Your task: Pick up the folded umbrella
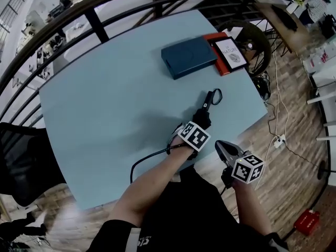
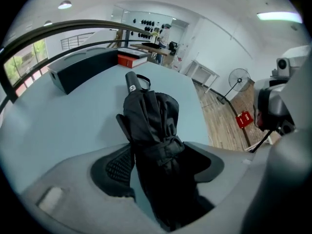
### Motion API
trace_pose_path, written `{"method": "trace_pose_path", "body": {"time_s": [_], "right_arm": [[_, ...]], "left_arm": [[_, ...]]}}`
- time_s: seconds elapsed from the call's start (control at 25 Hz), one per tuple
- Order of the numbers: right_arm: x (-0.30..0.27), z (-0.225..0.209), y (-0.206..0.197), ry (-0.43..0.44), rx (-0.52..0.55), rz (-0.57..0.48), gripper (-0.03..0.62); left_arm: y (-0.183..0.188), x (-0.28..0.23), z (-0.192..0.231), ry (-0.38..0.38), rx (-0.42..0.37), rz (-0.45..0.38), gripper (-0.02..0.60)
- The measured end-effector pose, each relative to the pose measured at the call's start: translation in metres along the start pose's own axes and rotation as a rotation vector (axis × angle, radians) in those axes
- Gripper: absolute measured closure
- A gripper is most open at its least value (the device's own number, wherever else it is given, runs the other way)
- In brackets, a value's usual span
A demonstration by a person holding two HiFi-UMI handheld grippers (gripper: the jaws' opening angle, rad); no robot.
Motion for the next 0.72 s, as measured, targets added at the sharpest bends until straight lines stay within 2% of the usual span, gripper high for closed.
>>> {"method": "trace_pose_path", "body": {"time_s": [0.24,0.4,0.48,0.6,0.68,0.72], "right_arm": [[-0.007,0.014,-0.001,0.008,0.018,0.007,0.592],[-0.016,0.027,-0.001,0.033,0.033,0.017,0.592],[-0.019,0.033,-0.002,0.043,0.042,0.021,0.592],[-0.021,0.036,-0.004,0.050,0.049,0.024,0.592],[-0.019,0.034,-0.008,0.050,0.044,0.026,0.592],[-0.017,0.031,-0.010,0.049,0.039,0.028,0.592]], "left_arm": [[-0.034,0.032,0.024,0.102,-0.138,0.045,0.299],[-0.055,0.048,0.045,0.144,-0.158,0.111,0.299],[-0.063,0.051,0.052,0.118,-0.128,0.126,0.295],[-0.069,0.052,0.061,0.036,-0.010,0.101,0.278],[-0.068,0.051,0.065,0.005,0.068,0.079,0.239],[-0.067,0.049,0.066,0.006,0.088,0.078,0.199]]}}
Point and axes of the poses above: the fingertips, and each gripper's own axes: x backward along the fingers, z to its left, y out of its top, the point moved 7 cm from there along x, backward along the fingers, and after that the axes turned 10 degrees about z, right-handed, at the moved point
